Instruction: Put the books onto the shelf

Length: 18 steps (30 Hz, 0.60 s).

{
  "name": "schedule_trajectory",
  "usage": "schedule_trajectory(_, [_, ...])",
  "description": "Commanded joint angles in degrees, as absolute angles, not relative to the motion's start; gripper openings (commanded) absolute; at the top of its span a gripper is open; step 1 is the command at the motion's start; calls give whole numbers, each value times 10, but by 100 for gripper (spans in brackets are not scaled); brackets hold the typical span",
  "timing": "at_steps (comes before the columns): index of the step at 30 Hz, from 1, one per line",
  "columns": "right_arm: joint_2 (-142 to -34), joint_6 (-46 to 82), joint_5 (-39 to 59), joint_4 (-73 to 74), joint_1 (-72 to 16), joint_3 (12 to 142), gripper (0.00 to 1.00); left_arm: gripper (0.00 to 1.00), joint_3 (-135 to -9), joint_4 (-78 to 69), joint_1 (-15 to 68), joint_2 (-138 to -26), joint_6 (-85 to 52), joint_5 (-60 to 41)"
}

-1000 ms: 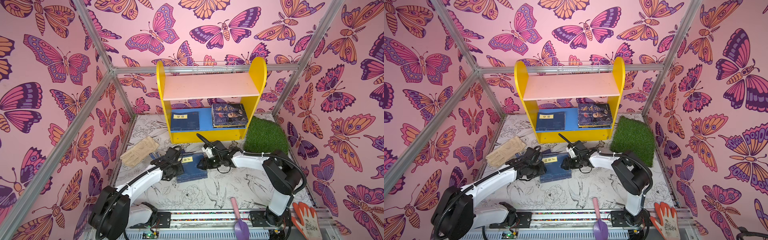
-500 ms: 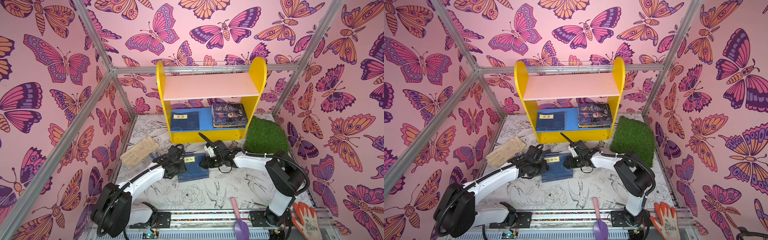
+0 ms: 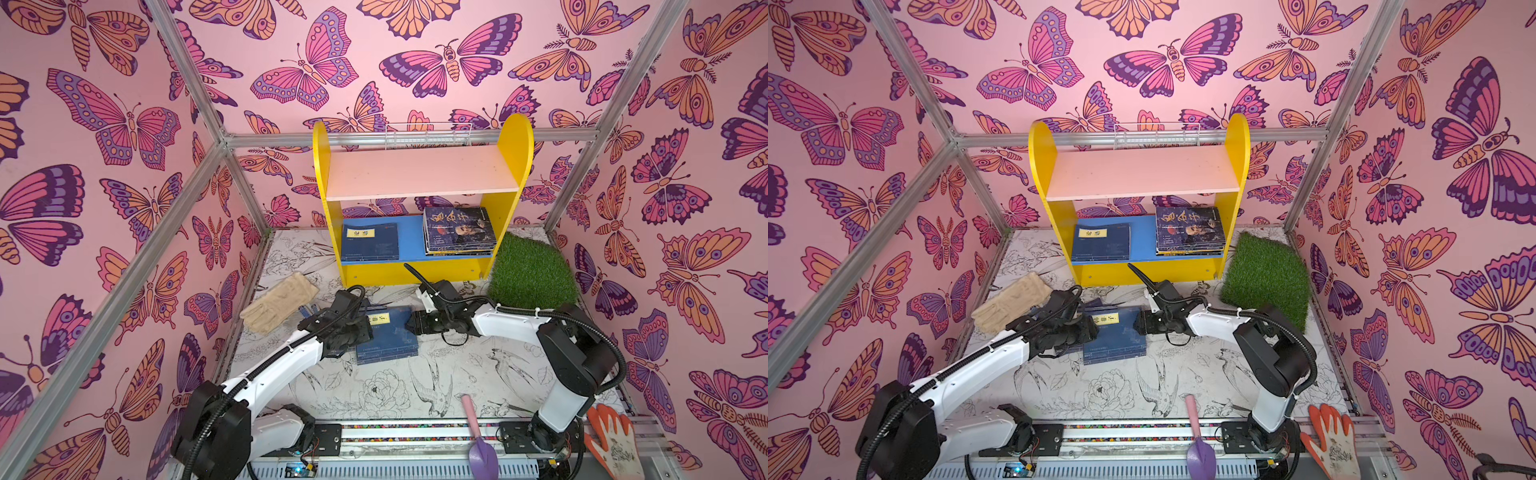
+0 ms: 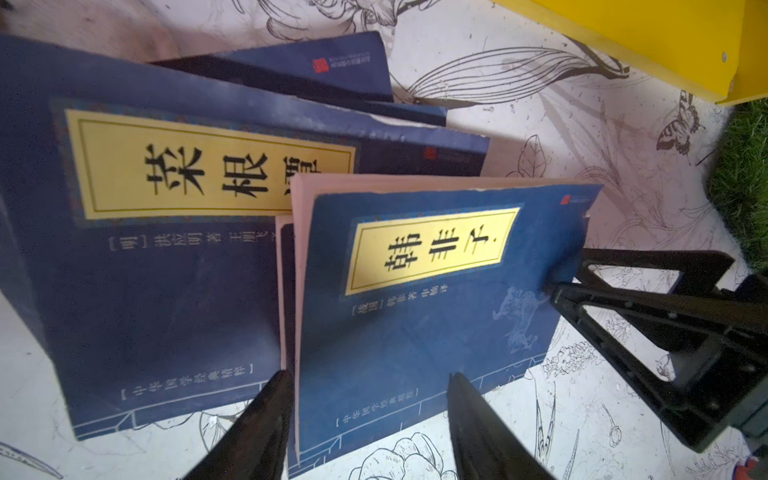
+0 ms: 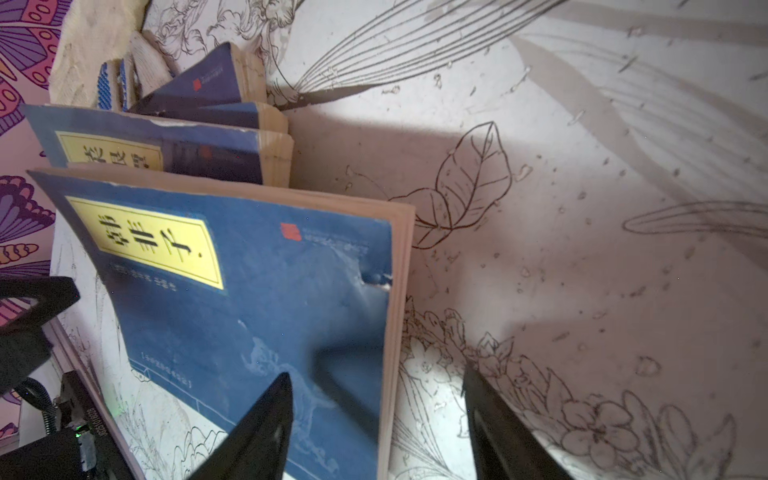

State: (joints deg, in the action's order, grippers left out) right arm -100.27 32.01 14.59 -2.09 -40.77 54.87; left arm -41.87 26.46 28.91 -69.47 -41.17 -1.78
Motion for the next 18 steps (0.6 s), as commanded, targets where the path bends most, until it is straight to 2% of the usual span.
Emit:
schedule_trajectory(1, [-1002, 325, 150, -12, -404, 544, 65, 62, -414, 255, 292, -707, -403, -27])
schedule_trajectory(8, [-997, 325, 169, 1, -401, 533, 65, 62, -415, 253, 294, -723, -403, -31])
schedule_trajectory(18, [-981, 330, 252, 54, -388, 479, 64, 61, -416, 243, 305, -755, -405, -38])
